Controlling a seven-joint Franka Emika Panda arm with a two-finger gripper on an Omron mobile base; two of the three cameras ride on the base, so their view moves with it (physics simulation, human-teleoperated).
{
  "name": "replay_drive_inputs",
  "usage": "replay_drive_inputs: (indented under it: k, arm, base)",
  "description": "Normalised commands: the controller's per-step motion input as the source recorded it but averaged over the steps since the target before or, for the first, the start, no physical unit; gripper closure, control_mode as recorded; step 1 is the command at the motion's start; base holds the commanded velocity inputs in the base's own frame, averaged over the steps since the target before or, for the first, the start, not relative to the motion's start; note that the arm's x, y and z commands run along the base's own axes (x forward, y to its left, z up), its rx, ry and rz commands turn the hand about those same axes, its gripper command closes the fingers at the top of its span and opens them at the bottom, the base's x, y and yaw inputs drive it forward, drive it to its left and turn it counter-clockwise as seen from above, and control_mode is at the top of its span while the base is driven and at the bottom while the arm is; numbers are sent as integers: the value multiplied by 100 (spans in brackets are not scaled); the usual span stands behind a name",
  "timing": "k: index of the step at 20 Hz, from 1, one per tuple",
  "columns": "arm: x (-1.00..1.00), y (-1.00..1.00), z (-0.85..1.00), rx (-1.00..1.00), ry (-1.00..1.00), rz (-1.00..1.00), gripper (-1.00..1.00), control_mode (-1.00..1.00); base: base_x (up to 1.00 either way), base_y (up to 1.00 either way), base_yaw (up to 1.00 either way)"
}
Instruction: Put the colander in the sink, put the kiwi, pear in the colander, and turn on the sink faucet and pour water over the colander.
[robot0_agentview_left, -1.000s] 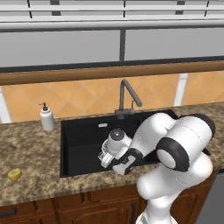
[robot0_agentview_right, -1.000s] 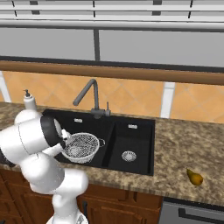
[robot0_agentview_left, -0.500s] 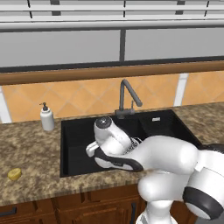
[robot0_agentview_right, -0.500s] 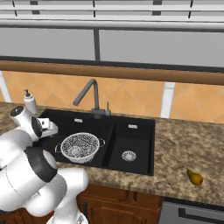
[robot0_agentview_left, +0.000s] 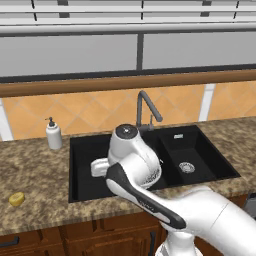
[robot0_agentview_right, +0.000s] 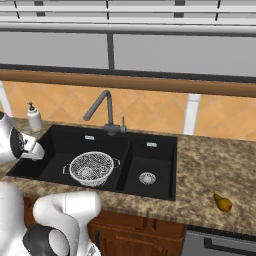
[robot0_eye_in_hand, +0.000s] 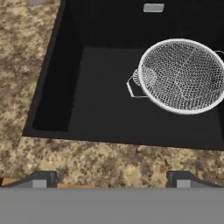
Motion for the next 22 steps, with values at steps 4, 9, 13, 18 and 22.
replay_drive_inputs:
  k: [4,9,13,18,22]
  arm:
    - [-42,94,45,19,4,-9,-100,-100]
    - [3,100,21,2,12,0,-100,-100]
    - [7,96,9,-1,28,2,-100,-100]
    - [9,95,-1,-5,38,10,-100,-100]
    - [54,97,-41,-17,8,10,-100,-100]
  base:
    - [0,0,0]
    - [0,0,0]
    - [0,0,0]
    - [0,0,0]
    - [0,0,0]
